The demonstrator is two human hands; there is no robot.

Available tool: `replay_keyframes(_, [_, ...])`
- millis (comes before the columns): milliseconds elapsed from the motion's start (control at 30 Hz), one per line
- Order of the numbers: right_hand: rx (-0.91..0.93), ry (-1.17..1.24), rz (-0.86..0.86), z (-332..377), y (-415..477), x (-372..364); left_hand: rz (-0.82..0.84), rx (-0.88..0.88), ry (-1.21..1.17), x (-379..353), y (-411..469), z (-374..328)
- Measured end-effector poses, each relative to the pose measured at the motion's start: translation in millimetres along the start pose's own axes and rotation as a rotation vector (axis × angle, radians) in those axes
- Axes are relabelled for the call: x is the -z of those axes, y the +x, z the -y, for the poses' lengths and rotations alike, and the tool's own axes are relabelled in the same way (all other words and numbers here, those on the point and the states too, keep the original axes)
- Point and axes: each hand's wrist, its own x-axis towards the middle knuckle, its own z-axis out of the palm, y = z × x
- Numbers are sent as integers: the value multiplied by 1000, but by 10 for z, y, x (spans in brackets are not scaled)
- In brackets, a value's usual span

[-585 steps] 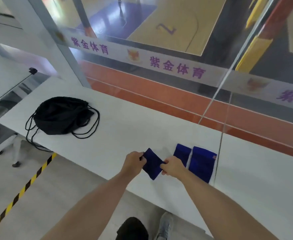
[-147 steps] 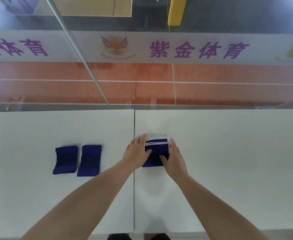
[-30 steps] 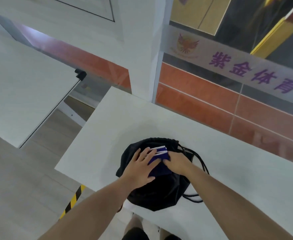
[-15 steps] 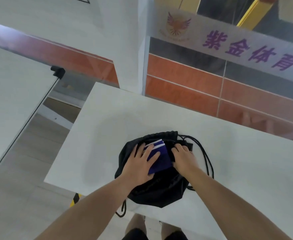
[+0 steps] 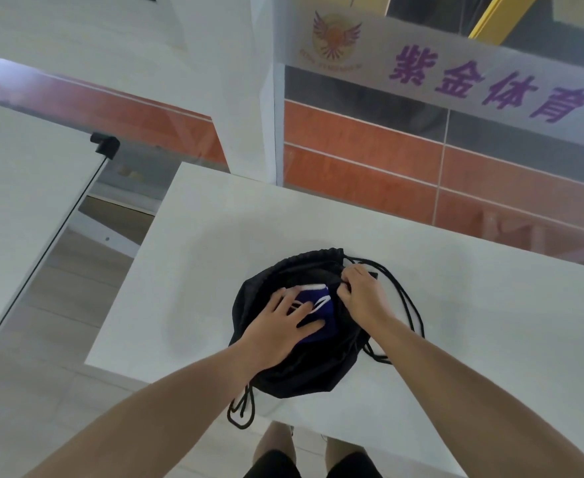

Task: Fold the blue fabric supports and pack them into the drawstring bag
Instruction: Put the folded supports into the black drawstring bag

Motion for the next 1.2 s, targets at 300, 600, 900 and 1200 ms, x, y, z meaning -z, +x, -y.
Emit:
replay_keyframes(300, [97, -146, 64, -12, -149, 153, 89, 127, 70, 238, 151, 57])
replay_keyframes(600, [609, -479, 9, -237, -499, 62, -16, 94, 104, 166, 214, -23])
replay_keyframes(900, [487, -741, 400, -289, -595, 37, 85, 135, 57, 118, 330, 87])
replay_keyframes(1200, [219, -785, 495, -177, -541, -60, 68, 161, 130, 110, 277, 42])
